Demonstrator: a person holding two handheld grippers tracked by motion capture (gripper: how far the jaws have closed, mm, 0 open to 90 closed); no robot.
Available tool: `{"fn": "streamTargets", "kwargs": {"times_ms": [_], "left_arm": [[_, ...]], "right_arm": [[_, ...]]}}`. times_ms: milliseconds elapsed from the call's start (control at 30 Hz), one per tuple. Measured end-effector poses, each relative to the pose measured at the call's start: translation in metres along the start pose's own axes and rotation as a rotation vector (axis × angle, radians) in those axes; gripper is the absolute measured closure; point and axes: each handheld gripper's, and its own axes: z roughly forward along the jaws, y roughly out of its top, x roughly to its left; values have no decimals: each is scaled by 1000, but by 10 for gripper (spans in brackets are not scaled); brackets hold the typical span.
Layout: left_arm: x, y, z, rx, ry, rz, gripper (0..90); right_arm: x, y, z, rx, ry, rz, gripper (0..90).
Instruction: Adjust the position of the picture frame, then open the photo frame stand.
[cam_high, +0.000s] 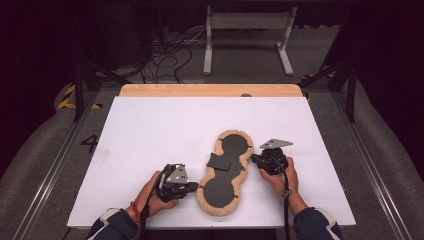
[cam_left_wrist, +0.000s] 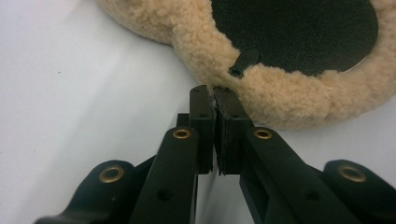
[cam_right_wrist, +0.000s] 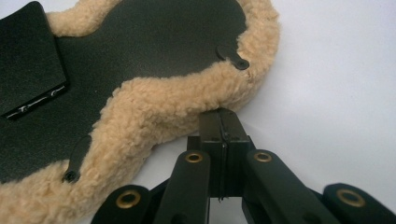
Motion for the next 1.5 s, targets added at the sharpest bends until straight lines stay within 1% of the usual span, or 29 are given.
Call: {"fn": "streamTargets", "kwargs": {"times_ms": [133,233,400,500,567,600,667,700,733,833,900,1000,1067,1100,1167,1267,1333,1367,1467,1500], "left_arm": [[-1,0,0,-1,-2,-4,880],[-2,1,1,-2,-7,2,878],[-5,2,3,-3,-23,12,874],[-8,4,5,-3,-29,17,874],[-9,6,6,3,-32,30,874],[-10,8,7,4,-40,38,874],[-12,9,8,1,-42,45,874],[-14,9,9,1,-45,42,873],[-14,10,9,7,-43,49,872],[-17,12,11,3,-52,57,870],[-19,13,11,6,-50,66,869],[-21,14,12,6,-59,67,869],[-23,14,13,8,-61,70,869],[-23,14,13,8,-59,75,869],[-25,14,13,10,-63,70,870],[-26,16,14,11,-74,78,869],[-29,16,15,12,-80,75,869],[-29,17,15,11,-80,84,869],[-32,18,16,10,-87,84,867],[-34,19,17,14,-86,87,866]], "right_arm": [[0,0,0,-1,6,3,900],[0,1,1,3,8,-3,900],[-2,8,6,28,37,-6,900],[-1,14,10,40,43,-32,900],[0,17,12,43,43,-40,900],[0,18,14,45,47,-41,900],[1,20,15,49,49,-46,900],[2,21,17,47,53,-54,900],[3,23,18,55,52,-61,900],[6,28,22,65,55,-83,900],[9,31,23,75,51,-95,900],[15,34,26,87,49,-132,900],[20,37,28,99,35,-159,900],[20,38,29,101,36,-167,900],[20,39,30,96,51,-164,900],[20,40,32,89,63,-157,900],[22,41,33,91,60,-169,900],[22,41,33,93,62,-175,900],[22,42,35,88,81,-171,900],[22,42,35,90,79,-174,900]]}}
